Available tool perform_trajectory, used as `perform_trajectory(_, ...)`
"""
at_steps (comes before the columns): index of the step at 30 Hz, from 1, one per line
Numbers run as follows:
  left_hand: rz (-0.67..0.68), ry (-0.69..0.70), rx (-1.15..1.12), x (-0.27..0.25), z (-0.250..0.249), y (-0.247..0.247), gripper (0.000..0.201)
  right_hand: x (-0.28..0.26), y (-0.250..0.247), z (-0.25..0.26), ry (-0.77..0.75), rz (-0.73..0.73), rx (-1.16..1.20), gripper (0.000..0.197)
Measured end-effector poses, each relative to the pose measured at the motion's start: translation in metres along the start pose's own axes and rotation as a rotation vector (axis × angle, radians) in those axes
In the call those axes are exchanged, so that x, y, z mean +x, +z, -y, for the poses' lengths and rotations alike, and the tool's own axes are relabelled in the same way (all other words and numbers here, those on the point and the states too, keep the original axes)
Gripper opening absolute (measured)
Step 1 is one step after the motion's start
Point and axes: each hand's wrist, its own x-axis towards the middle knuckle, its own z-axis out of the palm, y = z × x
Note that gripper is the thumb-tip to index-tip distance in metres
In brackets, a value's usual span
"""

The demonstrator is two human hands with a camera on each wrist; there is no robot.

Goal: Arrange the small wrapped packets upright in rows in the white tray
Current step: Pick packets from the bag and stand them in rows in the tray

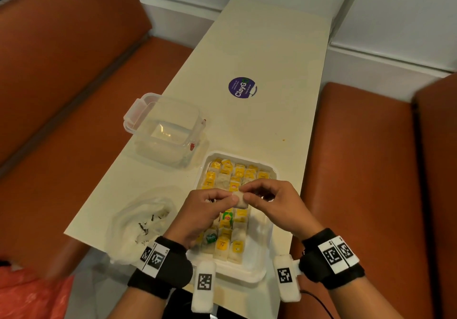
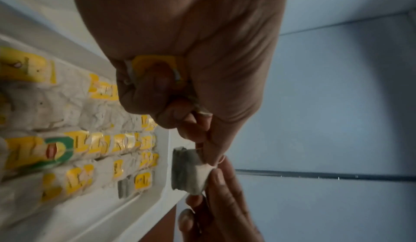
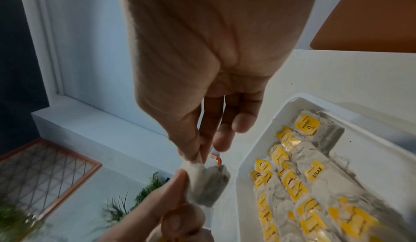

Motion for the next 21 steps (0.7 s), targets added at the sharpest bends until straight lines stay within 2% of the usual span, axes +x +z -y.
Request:
perform_trajectory(3, -0.004, -0.053, -0.08, 0.001, 0.0, -0.002, 0.01, -0.004, -0.008, 0.005, -0.016, 0.151, 0.036, 0.038)
perform_trajectory(5, 0.052, -0.082, -0.097, 0.0, 0.001, -0.005, 0.012, -0.004, -0.01, 0.007, -0.042, 0.189, -0.05, 0.043)
perform_trajectory(8, 0.155, -0.124, -0.113, -0.001, 0.001, -0.006, 0.015, -0.001, -0.007, 0.007, -0.08, 0.153, -0.13, 0.026)
perform_trajectory(10, 0.155, -0.132, -0.133, -0.001, 0.002, -0.005, 0.018, 0.001, -0.005, 0.004, -0.096, 0.102, -0.142, 0.019)
perform_trajectory(13, 0.178, -0.118, -0.138, -0.002, 0.004, -0.002, 0.027, 0.006, -0.004, -0.005, -0.12, 0.03, -0.283, 0.017)
perform_trajectory(15, 0.204, -0.105, -0.075, -0.003, 0.006, 0.001, 0.022, 0.006, -0.004, -0.01, -0.124, 0.004, -0.386, 0.015)
perform_trajectory(19, 0.169, -0.094, 0.036, -0.004, 0.009, 0.002, 0.024, 0.004, -0.002, -0.013, -0.107, 0.024, -0.475, 0.014)
perform_trajectory(21, 0.24, -0.108, 0.026, -0.004, 0.012, 0.003, 0.027, 0.003, 0.0, -0.014, -0.109, 0.036, -0.525, 0.013)
